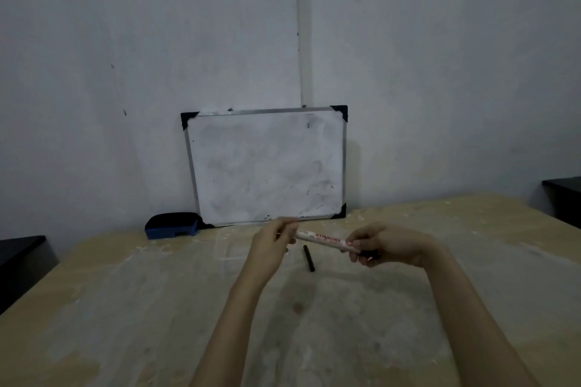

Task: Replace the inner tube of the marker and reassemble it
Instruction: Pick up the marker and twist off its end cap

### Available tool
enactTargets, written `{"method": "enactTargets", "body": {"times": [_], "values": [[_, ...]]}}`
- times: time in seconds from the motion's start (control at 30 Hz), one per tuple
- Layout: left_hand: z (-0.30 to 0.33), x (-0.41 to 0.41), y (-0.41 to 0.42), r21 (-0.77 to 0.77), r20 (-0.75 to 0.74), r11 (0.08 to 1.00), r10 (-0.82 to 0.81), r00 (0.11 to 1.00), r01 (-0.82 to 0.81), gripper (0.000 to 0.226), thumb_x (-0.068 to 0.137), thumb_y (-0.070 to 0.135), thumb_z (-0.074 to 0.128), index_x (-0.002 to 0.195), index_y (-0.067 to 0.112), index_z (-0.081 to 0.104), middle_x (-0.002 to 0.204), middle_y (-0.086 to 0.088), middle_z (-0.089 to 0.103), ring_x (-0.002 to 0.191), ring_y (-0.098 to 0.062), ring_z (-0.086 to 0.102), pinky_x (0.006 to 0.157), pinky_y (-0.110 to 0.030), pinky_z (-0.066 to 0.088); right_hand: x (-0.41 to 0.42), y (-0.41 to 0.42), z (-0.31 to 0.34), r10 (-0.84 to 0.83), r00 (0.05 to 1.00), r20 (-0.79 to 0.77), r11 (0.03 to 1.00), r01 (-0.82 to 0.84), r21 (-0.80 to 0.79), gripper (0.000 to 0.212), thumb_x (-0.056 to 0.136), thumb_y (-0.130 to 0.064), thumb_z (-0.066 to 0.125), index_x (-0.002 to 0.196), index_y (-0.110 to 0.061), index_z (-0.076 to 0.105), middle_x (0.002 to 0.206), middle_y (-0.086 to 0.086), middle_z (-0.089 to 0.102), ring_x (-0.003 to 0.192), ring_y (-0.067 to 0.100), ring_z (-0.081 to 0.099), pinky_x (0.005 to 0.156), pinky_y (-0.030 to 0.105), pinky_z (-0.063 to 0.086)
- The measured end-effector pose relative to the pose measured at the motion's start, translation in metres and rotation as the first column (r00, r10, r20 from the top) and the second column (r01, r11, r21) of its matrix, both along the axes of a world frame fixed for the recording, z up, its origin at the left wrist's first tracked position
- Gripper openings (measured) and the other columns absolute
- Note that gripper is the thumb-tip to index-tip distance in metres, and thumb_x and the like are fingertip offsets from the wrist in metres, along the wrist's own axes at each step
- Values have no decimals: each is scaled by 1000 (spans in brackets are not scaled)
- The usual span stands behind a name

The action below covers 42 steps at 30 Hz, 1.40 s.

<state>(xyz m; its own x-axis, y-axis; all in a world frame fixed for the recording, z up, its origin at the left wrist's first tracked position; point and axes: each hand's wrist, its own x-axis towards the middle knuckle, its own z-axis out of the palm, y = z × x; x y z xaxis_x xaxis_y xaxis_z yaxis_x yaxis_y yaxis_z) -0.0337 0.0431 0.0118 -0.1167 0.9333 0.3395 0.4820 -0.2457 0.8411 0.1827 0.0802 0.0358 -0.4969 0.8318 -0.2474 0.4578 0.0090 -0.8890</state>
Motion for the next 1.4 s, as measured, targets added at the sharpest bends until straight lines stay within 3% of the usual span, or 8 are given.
{"method": "enactTargets", "body": {"times": [0.2, 0.33, 0.5, 0.57, 0.73, 0.9, 1.23, 1.4], "values": [[-28, -1, -18, 10, 349, 992, 116, 930, -127, 7, 83, 10, 65, 80, 8, 59, 65, -3, 63, 46, 1, 60, 46, -6, 48, -11, -13, -21, 94, 991, 92, 995, -96, 23, 17, 93, -28, 51, 101, -21, 64, 68, -5, 55, 60, 8, 47, 61, 18, 42], [-51, 2, -28, -67, 447, 992, 128, 885, -110, 7, 85, 3, 60, 88, -1, 65, 67, -7, 63, 46, 2, 62, 48, -5, 50, -25, -11, -33, 55, 966, 252, 992, -82, 98, 11, 88, -36, 58, 87, -27, 63, 66, -3, 55, 58, 8, 48, 59, 20, 38], [-76, 2, -38, -115, 264, 989, 117, 957, -89, 12, 89, 7, 55, 84, 3, 65, 69, -8, 63, 46, 9, 58, 48, -3, 46, -30, -21, -50, 80, 966, 245, 996, -86, 16, 15, 90, -22, 54, 89, -12, 65, 73, 2, 64, 55, 6, 56, 58, 19, 50], [-75, 5, -39, -87, 204, 991, 113, 972, -97, 16, 88, 9, 56, 74, 10, 64, 63, -1, 62, 46, 8, 57, 48, -3, 44, -34, -21, -56, 76, 964, 254, 992, -99, 79, 15, 89, -26, 55, 99, -17, 63, 75, 1, 63, 61, 8, 58, 69, 27, 51], [-70, 12, -42, -39, 185, 996, 92, 978, -86, 25, 90, 12, 55, 66, 17, 61, 59, 2, 58, 53, -2, 55, 49, -6, 42, -49, -23, -62, 132, 978, 163, 978, -155, 140, 11, 93, -26, 50, 97, -20, 58, 70, 0, 57, 61, 12, 54, 62, 24, 46], [-70, 11, -45, 27, -148, 996, 87, 985, -84, 36, 97, 22, 39, 61, 22, 41, 59, 6, 45, 57, -11, 43, 56, -26, 33, -53, -24, -65, 154, 986, 60, 979, -160, 128, 16, 90, -33, 54, 84, -25, 66, 61, -1, 50, 53, 10, 45, 51, 20, 36], [-69, 10, -41, -109, -51, 977, 178, 983, -182, 51, 93, 21, 39, 43, 22, 31, 46, 1, 35, 47, -12, 32, 50, -31, 21, -60, -17, -74, 158, 986, 46, 972, -163, 170, 34, 87, -32, 60, 97, -2, 73, 42, -10, 50, 38, 3, 39, 46, 17, 33], [-74, 1, -37, -212, 18, 950, 238, 971, -229, 46, 90, 13, 40, 45, 16, 32, 48, -1, 38, 48, -15, 32, 56, -33, 25, -77, -29, -71, 107, 949, 298, 876, -232, 424, 37, 87, -48, 51, 64, -21, 62, 56, 1, 48, 52, 14, 43, 55, 26, 34]]}}
